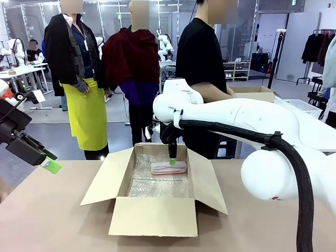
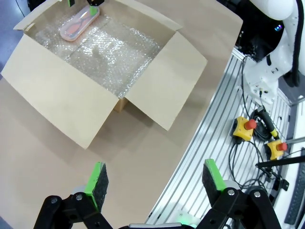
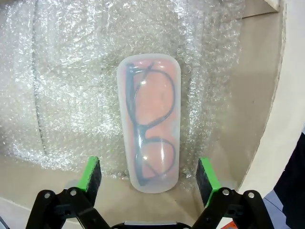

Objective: Pack the glasses set securely to prepare it for shipping.
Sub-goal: Put the Glasses case from the right side of the table into the Package Box.

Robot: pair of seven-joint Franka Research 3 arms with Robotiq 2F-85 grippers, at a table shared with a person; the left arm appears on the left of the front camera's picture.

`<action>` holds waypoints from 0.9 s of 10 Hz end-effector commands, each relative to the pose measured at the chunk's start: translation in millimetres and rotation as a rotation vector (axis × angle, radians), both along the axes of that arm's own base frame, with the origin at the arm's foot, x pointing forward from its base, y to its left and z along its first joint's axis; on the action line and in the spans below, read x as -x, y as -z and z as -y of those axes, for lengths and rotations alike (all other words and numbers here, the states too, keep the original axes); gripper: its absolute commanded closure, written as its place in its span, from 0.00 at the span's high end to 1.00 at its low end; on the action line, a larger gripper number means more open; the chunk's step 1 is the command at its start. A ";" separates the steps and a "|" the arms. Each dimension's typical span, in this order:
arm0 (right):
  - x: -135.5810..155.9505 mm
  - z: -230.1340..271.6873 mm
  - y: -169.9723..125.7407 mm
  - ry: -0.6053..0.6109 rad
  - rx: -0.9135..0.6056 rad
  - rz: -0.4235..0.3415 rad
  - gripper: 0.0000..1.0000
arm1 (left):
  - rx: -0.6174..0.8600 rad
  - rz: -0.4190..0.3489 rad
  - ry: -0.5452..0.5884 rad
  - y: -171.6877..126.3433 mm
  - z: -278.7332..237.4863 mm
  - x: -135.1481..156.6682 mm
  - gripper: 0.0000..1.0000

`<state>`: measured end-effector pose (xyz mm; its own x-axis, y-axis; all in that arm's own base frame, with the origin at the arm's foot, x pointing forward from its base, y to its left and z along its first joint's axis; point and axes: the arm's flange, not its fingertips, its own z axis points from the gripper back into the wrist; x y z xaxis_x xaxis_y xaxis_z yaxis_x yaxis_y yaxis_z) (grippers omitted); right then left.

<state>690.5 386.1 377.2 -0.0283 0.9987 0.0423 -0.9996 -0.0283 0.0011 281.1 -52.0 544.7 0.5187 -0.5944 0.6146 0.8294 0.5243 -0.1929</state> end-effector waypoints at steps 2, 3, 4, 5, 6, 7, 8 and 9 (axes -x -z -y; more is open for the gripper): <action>0.5 -2.0 -0.1 -0.002 -0.004 0.005 1.00 | 0.018 0.012 0.020 -0.9 -1.0 -1.3 1.00; 0.5 -2.0 -0.1 -0.002 -0.004 0.005 1.00 | 0.018 0.012 0.020 -0.9 -1.0 -1.3 1.00; 0.5 -2.0 -0.1 -0.002 -0.004 0.005 1.00 | 0.018 0.012 0.020 -0.9 -1.0 -1.3 1.00; 0.5 -2.0 -0.1 -0.002 -0.004 0.005 1.00 | 0.018 0.012 0.020 -0.9 -1.0 -1.3 1.00; 0.5 -2.0 -0.1 -0.002 -0.004 0.005 1.00 | 0.018 0.012 0.020 -0.9 -1.0 -1.3 1.00; 0.5 -2.0 -0.1 -0.002 -0.004 0.005 1.00 | 0.018 0.012 0.020 -0.9 -1.0 -1.3 1.00; 0.0 0.0 0.0 0.000 0.000 0.000 1.00 | 0.018 0.012 0.020 -0.9 -1.0 -1.3 1.00; 15.0 9.4 -17.9 0.021 -0.005 0.000 1.00 | 0.018 0.012 0.020 -0.9 -1.0 -1.3 1.00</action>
